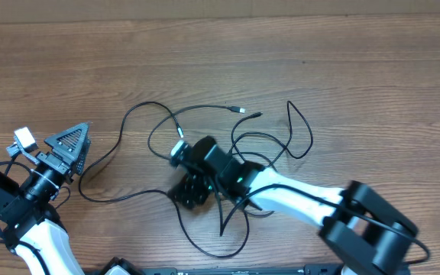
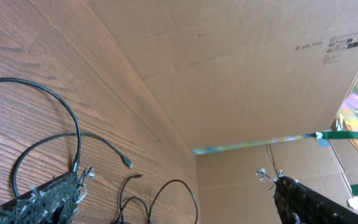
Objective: Untangle cables
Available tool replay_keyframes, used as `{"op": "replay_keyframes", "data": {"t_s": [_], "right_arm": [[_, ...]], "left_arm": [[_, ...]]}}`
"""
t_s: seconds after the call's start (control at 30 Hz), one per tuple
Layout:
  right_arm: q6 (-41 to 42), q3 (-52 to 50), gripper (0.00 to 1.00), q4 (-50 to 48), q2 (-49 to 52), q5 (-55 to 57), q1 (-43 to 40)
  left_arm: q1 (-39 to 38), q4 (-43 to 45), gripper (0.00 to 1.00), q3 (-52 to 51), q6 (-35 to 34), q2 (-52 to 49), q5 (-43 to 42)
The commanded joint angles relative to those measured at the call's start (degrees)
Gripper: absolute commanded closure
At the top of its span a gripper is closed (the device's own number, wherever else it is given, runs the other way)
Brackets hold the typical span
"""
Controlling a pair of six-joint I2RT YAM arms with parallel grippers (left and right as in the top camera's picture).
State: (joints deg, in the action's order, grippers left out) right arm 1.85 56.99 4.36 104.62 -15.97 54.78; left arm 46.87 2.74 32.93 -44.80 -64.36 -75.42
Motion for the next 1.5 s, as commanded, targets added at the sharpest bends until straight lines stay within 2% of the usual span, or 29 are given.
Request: {"op": "replay_keyframes", "data": {"t_s": [0.0, 0.1, 0.3, 0.37, 0.47, 0.53, 0.57, 0.6, 0.63, 0.7, 0.93, 1.07, 1.27, 1.37, 1.47], "right_arm": [[-0.39, 0.74, 0.19, -1.53, 2.16, -1.44, 2.51], [-0.42, 0.72, 0.2, -3.19, 2.97, 0.5, 4.5], [2.86, 0.74, 0.24, -7.58, 5.66, 19.23, 8.61], [2.82, 0.74, 0.24, -8.31, 7.69, 19.96, 8.85], [2.82, 0.74, 0.3, -9.2, 10.54, 19.91, 8.85], [2.78, 0.74, 0.44, -11.13, 11.54, 19.98, 8.85], [2.75, 0.74, 0.59, -12.13, 11.91, 20.0, 8.85], [2.75, 0.74, 0.8, -12.81, 12.11, 20.02, 8.85], [2.75, 0.74, 0.89, -13.16, 12.33, 20.02, 8.85], [2.58, 0.74, 0.95, -13.27, 12.74, 20.5, 8.87], [2.49, 0.92, 0.96, -11.74, 12.35, 21.94, 8.41], [4.61, 1.31, 0.96, -6.71, 6.27, 21.84, 5.75], [3.67, 1.33, 0.96, -2.14, -14.64, 21.92, -2.4], [3.65, 1.53, 0.96, -2.93, -26.49, 21.92, -9.29], [2.27, 1.66, 0.96, -2.75, -37.83, 21.92, -19.54]], "left_arm": [[0.2, 0.04, 0.01, 0.96, 1.55, 0.28, -0.42], [0.2, 0.04, 0.01, 0.96, 1.55, 0.28, -0.42], [0.2, 0.07, 0.01, 0.96, 1.55, 0.28, -0.44], [0.2, 0.07, 0.01, 0.96, 1.55, 0.28, -0.44], [0.2, 0.07, 0.0, 0.96, 1.53, 0.28, -0.44], [0.2, 0.07, 0.01, 0.96, 1.53, 0.28, -0.44], [0.2, 0.07, 0.01, 0.96, 1.53, 0.28, -0.44], [0.2, 0.07, 0.0, 0.96, 1.53, 0.28, -0.44], [0.2, 0.07, 0.0, 0.96, 1.53, 0.28, -0.44], [0.2, 0.07, 0.0, 0.96, 1.53, 0.28, -0.44], [0.2, 0.07, 0.0, 0.96, 1.53, 0.28, -0.44], [0.2, 0.07, 0.01, 0.96, 1.53, 0.28, -0.44], [0.2, 0.07, 0.0, 0.96, 1.55, 0.28, -0.37], [0.2, 0.07, 0.01, 0.96, 1.53, 0.28, 1.66], [0.2, 0.04, 0.0, 0.96, 1.51, 0.28, 3.43]]}}
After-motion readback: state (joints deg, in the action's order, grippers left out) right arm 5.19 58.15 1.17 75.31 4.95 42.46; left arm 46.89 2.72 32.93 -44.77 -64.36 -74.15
